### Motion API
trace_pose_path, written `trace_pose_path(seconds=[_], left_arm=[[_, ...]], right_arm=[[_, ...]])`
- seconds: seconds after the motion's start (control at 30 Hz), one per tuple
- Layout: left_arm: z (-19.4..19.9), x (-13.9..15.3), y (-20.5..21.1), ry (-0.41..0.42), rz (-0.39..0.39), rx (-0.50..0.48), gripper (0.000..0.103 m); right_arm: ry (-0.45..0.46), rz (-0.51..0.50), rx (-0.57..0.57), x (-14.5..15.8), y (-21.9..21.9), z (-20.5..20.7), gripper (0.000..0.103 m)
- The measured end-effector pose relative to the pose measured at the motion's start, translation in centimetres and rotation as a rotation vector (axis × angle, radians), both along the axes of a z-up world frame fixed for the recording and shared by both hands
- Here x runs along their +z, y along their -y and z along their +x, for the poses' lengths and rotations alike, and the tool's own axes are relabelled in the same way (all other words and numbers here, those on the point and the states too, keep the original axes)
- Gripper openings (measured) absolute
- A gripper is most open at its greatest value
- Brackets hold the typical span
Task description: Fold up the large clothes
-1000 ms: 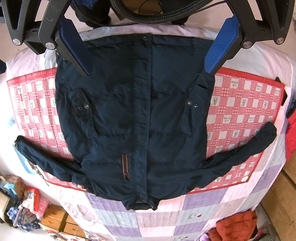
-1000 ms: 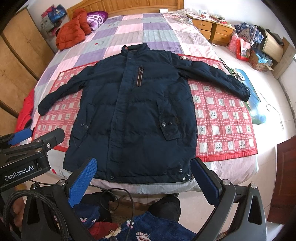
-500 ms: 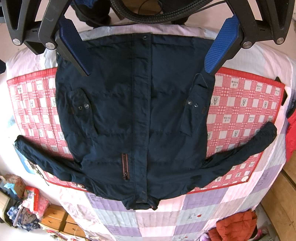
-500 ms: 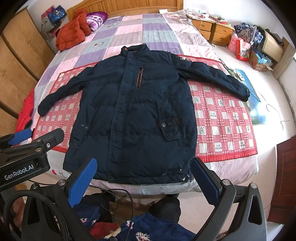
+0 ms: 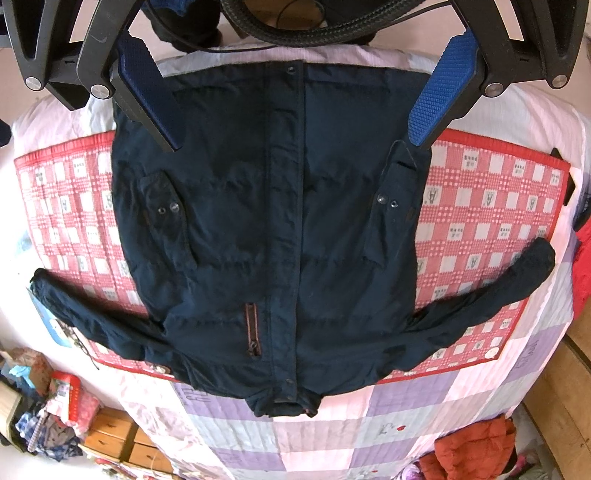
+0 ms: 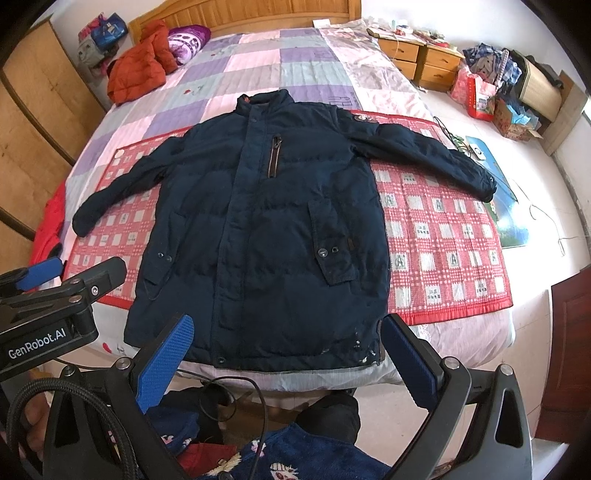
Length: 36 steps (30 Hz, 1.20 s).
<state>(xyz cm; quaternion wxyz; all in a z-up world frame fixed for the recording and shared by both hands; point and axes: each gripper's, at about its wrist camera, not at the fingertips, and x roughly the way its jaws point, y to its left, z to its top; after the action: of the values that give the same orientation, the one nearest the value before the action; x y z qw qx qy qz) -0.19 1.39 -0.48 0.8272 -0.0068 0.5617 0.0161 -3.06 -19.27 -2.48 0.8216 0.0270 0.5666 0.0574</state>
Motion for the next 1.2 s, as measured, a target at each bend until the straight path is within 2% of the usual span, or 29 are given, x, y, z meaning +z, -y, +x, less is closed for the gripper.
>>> trace_pose_path(seconds=[0.8, 1.0, 1.2], left_arm=[[1.7, -0.4, -1.3, 0.007, 0.009, 0.002, 0.099], [5.8, -0.5, -1.4, 0.042, 0.018, 0.027, 0.099], [10.5, -1.5, -0.6, 0.076, 0.048, 0.051, 0.099]], right_arm=[[0.016, -0.01, -0.017, 0.6, 0.8, 1.5, 0.103], [0.073, -0.047, -0.057, 0.3, 3.3, 4.9, 0.103], [0.156, -0.056, -0.14, 0.3, 8.0, 9.6, 0.103]])
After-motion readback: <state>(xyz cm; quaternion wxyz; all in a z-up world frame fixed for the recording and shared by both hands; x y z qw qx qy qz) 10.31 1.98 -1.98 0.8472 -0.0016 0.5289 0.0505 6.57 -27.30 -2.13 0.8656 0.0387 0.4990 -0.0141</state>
